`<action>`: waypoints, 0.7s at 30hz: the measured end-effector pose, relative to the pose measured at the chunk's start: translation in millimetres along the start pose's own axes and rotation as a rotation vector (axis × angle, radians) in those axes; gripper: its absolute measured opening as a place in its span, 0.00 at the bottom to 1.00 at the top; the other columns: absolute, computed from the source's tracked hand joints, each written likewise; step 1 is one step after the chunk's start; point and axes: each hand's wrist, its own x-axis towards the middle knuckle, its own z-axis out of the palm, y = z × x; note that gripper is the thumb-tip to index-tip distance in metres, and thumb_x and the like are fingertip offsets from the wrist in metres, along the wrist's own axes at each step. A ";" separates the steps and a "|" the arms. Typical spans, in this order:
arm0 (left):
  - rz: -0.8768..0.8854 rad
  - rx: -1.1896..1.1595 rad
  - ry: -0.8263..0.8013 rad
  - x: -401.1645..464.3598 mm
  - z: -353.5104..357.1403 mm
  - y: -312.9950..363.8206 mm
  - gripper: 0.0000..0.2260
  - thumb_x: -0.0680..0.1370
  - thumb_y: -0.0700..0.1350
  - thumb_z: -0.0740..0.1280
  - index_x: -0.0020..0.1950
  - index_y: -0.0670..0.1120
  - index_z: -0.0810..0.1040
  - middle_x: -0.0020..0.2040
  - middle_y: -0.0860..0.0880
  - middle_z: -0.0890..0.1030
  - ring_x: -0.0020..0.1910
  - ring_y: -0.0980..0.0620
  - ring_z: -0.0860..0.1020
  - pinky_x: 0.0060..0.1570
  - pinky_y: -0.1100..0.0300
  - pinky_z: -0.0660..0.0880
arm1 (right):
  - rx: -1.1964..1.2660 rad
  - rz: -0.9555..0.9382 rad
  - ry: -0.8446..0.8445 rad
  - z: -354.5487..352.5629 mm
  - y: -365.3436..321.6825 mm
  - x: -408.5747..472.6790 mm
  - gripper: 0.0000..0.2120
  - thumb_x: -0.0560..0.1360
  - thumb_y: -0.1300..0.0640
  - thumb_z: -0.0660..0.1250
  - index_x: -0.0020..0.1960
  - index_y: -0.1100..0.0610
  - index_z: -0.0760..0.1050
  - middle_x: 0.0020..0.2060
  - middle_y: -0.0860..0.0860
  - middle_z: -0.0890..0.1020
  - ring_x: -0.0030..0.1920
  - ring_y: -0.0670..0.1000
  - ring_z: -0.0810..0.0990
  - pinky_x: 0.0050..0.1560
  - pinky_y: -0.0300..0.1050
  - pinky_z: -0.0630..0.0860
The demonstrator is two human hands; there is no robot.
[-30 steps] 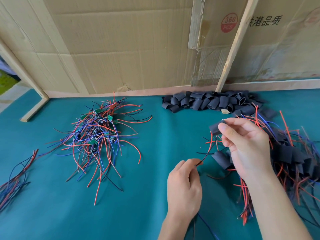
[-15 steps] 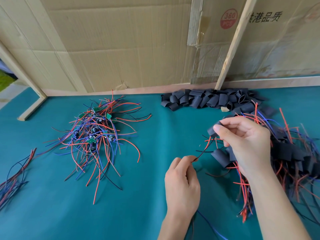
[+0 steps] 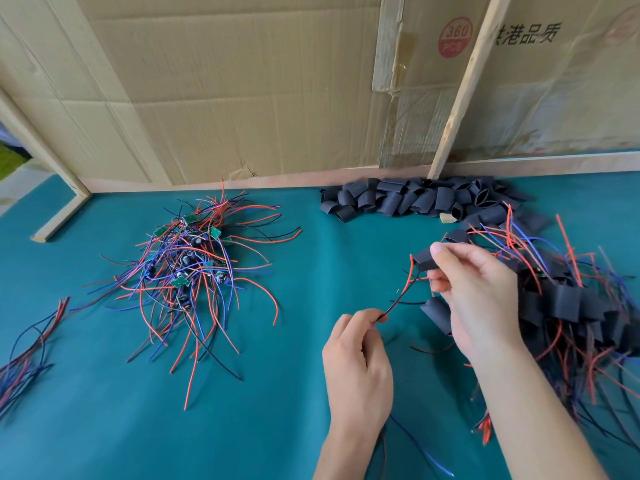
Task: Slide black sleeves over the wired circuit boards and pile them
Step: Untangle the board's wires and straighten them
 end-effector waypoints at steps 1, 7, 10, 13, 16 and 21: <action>-0.003 0.004 0.001 0.0 -0.3 0.3 0.16 0.77 0.33 0.62 0.48 0.53 0.83 0.38 0.56 0.76 0.31 0.58 0.68 0.33 0.63 0.63 | 0.026 0.055 -0.014 1.0 -0.7 -0.7 0.03 0.79 0.61 0.72 0.47 0.58 0.83 0.31 0.47 0.83 0.32 0.46 0.79 0.34 0.36 0.76; -0.008 -0.002 -0.007 -0.9 -0.8 1.0 0.16 0.78 0.34 0.62 0.47 0.53 0.83 0.37 0.54 0.76 0.30 0.57 0.67 0.32 0.63 0.62 | 0.287 0.269 -0.048 6.3 -7.5 -2.6 0.08 0.80 0.63 0.71 0.41 0.57 0.81 0.30 0.48 0.78 0.30 0.46 0.78 0.29 0.35 0.73; -0.014 -0.003 -0.012 -0.6 -0.9 2.1 0.17 0.78 0.33 0.63 0.47 0.54 0.83 0.37 0.54 0.76 0.29 0.56 0.67 0.32 0.63 0.62 | 0.298 0.222 -0.079 7.4 -10.2 -3.7 0.13 0.80 0.63 0.70 0.37 0.54 0.83 0.30 0.48 0.78 0.30 0.45 0.77 0.29 0.35 0.73; -0.007 0.013 -0.016 -0.4 -1.4 2.5 0.17 0.77 0.33 0.62 0.46 0.55 0.82 0.38 0.54 0.77 0.29 0.56 0.67 0.31 0.63 0.62 | 0.227 0.092 -0.096 6.8 -10.9 -5.2 0.13 0.80 0.62 0.70 0.38 0.53 0.85 0.32 0.50 0.80 0.30 0.46 0.77 0.32 0.36 0.74; -0.009 0.017 -0.013 -0.1 -1.2 3.5 0.15 0.76 0.37 0.60 0.46 0.55 0.82 0.37 0.54 0.76 0.28 0.56 0.67 0.31 0.63 0.62 | 0.145 -0.037 -0.119 4.0 -10.4 -4.0 0.09 0.80 0.63 0.70 0.43 0.54 0.84 0.34 0.52 0.82 0.30 0.48 0.76 0.33 0.37 0.74; -0.010 0.030 -0.013 0.2 -0.9 3.9 0.15 0.77 0.35 0.62 0.47 0.53 0.83 0.38 0.54 0.76 0.29 0.57 0.67 0.32 0.63 0.62 | -0.082 -0.230 -0.178 -1.2 -11.8 -4.3 0.03 0.78 0.59 0.71 0.48 0.58 0.83 0.40 0.59 0.85 0.32 0.52 0.76 0.37 0.41 0.75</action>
